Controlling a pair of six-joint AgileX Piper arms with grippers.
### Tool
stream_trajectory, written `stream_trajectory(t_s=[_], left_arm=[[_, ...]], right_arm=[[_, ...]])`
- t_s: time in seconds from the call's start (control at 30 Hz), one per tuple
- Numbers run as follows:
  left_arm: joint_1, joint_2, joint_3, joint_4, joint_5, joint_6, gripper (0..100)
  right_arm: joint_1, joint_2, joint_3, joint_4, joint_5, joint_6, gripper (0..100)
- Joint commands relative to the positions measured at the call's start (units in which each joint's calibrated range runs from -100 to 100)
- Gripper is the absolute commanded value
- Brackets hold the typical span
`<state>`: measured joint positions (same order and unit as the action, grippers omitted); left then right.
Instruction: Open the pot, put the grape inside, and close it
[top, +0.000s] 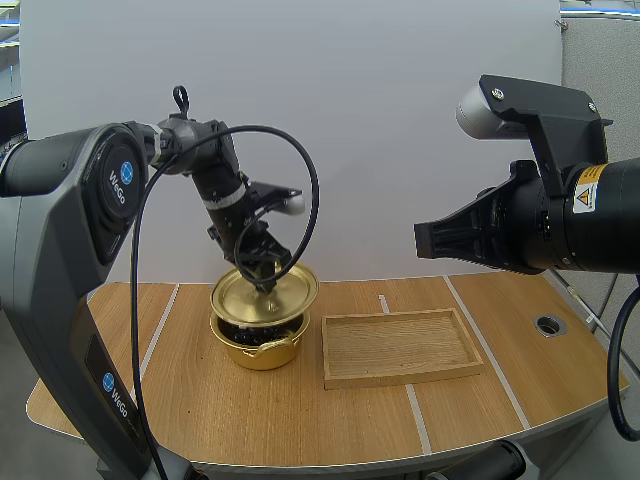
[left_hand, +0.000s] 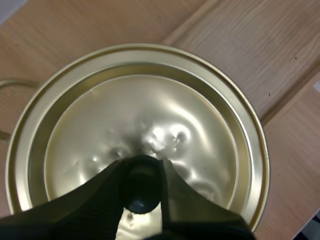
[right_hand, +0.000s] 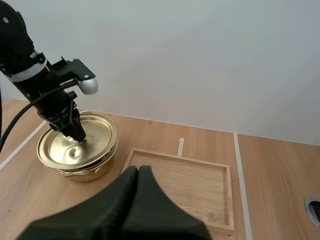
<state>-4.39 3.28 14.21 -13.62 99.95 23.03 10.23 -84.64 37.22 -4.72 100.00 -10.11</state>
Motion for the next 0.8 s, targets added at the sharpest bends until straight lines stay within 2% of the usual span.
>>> stream_trajectory(t_s=[0.0, 0.77], left_arm=[[-0.08, -1.04, 5.44, -0.53, -1.7, 1.54, 0], [-0.08, -0.37, 5.45, 4.0, -17.61, 2.16, 0]], right_arm=[[-0.18, -0.62, 0.07, -0.36, 0.0, -0.31, 0], [-0.18, -0.62, 0.07, -0.36, 0.0, -0.31, 0]])
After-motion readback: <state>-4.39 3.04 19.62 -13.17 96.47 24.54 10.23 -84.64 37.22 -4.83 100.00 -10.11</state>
